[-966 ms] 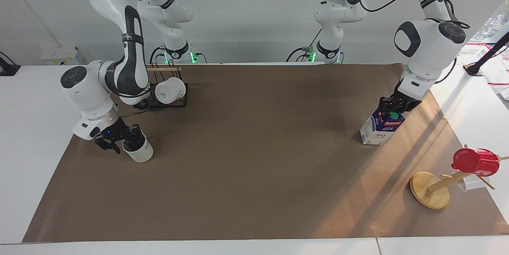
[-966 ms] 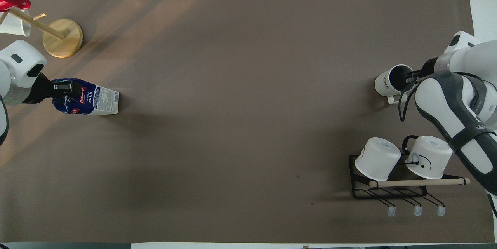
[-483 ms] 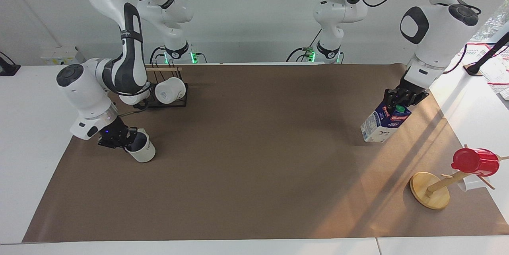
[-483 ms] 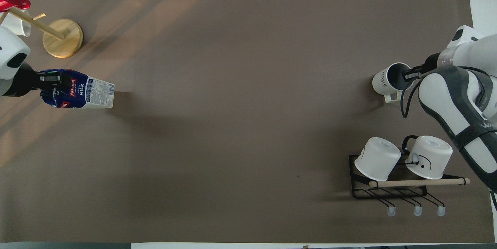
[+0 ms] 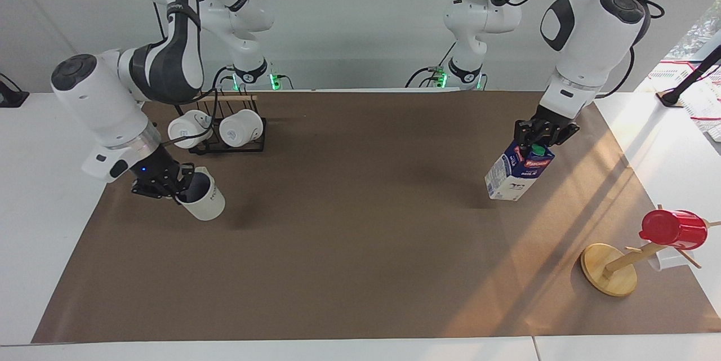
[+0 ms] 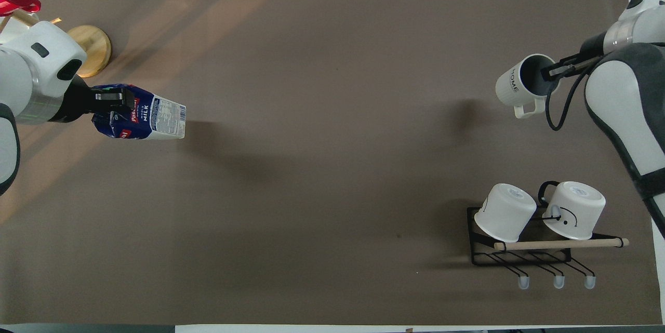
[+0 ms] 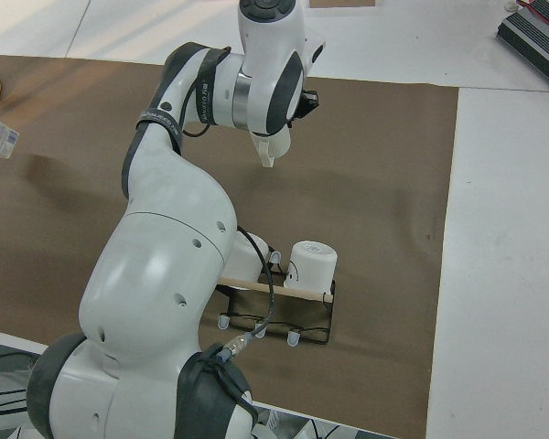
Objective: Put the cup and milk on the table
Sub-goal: 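Lift the milk carton with the left gripper while the right gripper carries the mug inward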
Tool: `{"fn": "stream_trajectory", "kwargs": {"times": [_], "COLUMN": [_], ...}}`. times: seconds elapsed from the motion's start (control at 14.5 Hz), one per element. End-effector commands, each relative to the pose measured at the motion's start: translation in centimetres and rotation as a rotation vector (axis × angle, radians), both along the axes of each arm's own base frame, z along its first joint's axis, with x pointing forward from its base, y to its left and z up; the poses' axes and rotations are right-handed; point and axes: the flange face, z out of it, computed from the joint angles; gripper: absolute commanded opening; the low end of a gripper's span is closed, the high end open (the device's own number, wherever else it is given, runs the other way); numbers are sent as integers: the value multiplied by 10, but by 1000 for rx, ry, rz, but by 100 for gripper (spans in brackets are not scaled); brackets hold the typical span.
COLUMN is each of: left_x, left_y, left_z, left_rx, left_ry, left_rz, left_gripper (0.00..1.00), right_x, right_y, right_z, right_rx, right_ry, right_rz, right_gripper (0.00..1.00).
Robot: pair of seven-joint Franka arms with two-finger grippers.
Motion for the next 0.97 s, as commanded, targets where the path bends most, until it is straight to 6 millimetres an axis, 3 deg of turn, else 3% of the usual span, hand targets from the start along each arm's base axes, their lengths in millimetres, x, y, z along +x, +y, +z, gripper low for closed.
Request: {"fn": "stream_trajectory", "kwargs": {"times": [0.0,0.14,0.21,0.55,0.62,0.9], "left_x": [3,1,1,0,0,-2], "left_y": [-13,-39,-49,-62,-62,-62], "left_z": [11,14,18,26,26,26], "left_rx": [36,49,50,71,90,105], "left_ry": [6,-6,-11,11,13,17], "left_rz": [9,31,34,29,41,54], "left_gripper": [0,0,0,0,0,0], "right_x": [2,-5,-9,-36,-43,-57], "right_y": [82,135,153,272,299,353], "right_z": [-5,-9,-10,-31,-43,-82], "right_rx": [-43,-24,-18,31,29,52], "right_ry": [-17,-22,-19,-31,-29,-39], "right_rz": [-58,-83,-95,-161,-171,-163], "right_gripper": [0,0,0,0,0,0]}}
